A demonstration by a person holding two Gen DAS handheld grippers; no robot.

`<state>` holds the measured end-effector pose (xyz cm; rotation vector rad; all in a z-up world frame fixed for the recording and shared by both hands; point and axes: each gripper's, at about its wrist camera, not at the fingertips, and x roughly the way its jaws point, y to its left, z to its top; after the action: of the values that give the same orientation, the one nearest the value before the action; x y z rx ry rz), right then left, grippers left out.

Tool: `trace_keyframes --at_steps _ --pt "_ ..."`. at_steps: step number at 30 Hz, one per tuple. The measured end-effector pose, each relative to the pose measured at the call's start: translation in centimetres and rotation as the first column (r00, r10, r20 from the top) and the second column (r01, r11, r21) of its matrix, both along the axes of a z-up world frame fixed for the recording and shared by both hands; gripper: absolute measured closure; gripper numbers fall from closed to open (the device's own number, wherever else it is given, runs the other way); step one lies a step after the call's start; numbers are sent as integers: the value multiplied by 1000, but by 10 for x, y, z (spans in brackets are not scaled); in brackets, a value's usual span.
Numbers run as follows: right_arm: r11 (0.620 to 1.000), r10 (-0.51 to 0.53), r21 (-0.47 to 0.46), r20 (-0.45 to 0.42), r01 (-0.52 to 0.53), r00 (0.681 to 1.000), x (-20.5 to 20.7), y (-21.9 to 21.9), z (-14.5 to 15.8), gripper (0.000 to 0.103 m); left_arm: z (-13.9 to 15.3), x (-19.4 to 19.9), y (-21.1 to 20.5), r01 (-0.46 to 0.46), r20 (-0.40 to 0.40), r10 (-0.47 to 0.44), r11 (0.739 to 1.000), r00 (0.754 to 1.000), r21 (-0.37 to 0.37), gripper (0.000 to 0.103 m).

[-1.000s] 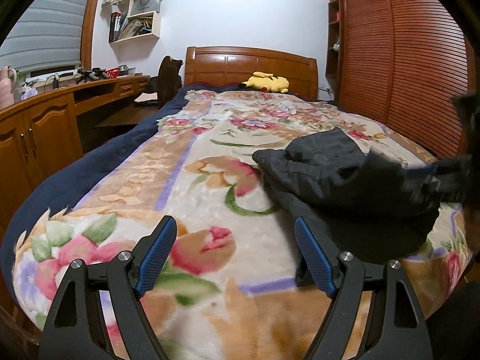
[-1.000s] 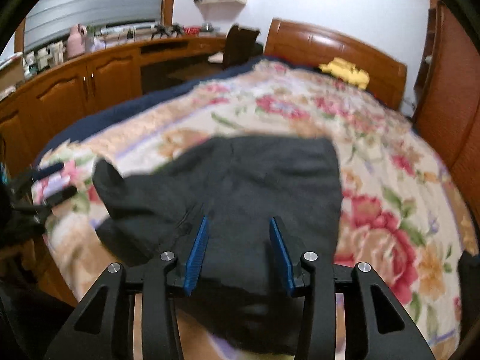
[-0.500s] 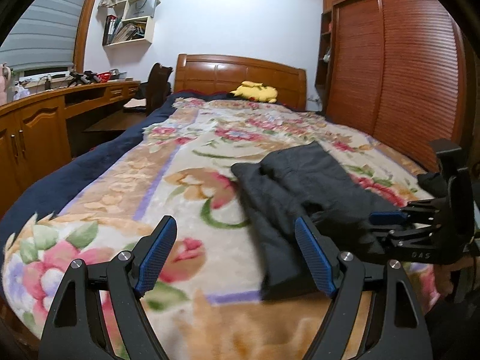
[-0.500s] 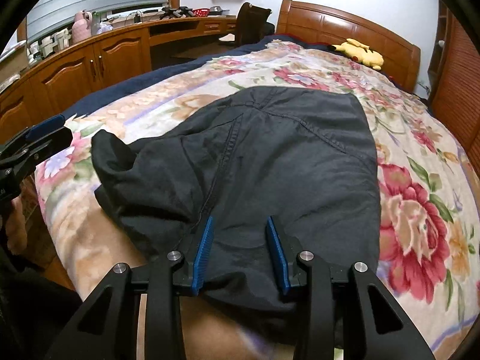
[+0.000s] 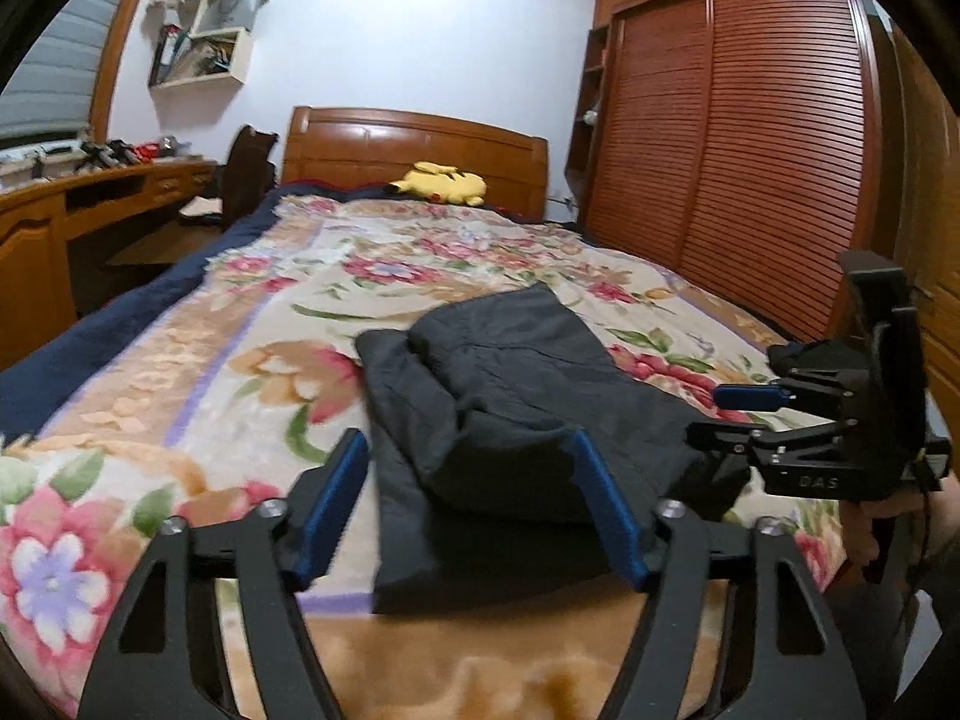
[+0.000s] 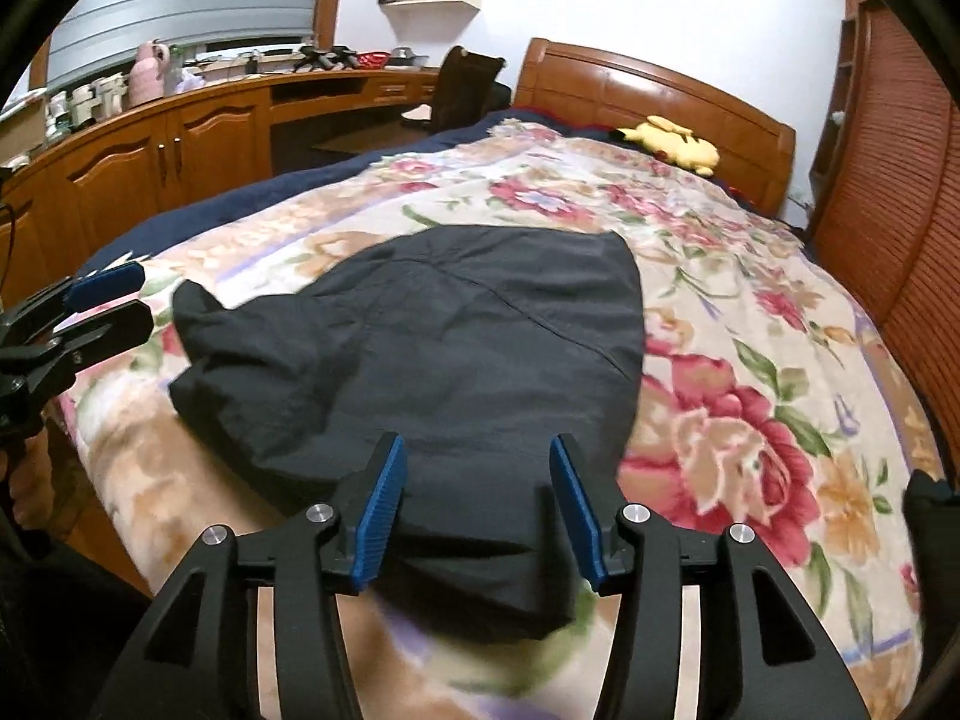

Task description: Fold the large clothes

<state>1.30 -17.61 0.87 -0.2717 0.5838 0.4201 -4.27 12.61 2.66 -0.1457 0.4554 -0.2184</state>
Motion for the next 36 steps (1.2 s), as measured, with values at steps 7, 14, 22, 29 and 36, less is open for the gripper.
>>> trace_keyframes --at_steps 7,14,22,29,36 --pt "999 -4 35 -34 5 999 -5 -3 -1 45 -16 13 -9 27 -77 -26 999 997 18 92" --pt "997 -15 75 -82 21 996 -1 -14 4 26 -13 6 -2 16 -72 -12 998 997 53 98" --pt "996 -7 91 -66 13 998 -10 -19 18 26 -20 3 46 -143 -107 150 987 983 73 103" --pt "997 30 75 -102 -22 994 -10 -12 4 26 -25 -4 59 -136 -117 141 989 983 51 103" --pt "998 39 43 -90 -35 995 -13 -5 7 26 -32 -4 51 -105 -144 118 990 983 98 65"
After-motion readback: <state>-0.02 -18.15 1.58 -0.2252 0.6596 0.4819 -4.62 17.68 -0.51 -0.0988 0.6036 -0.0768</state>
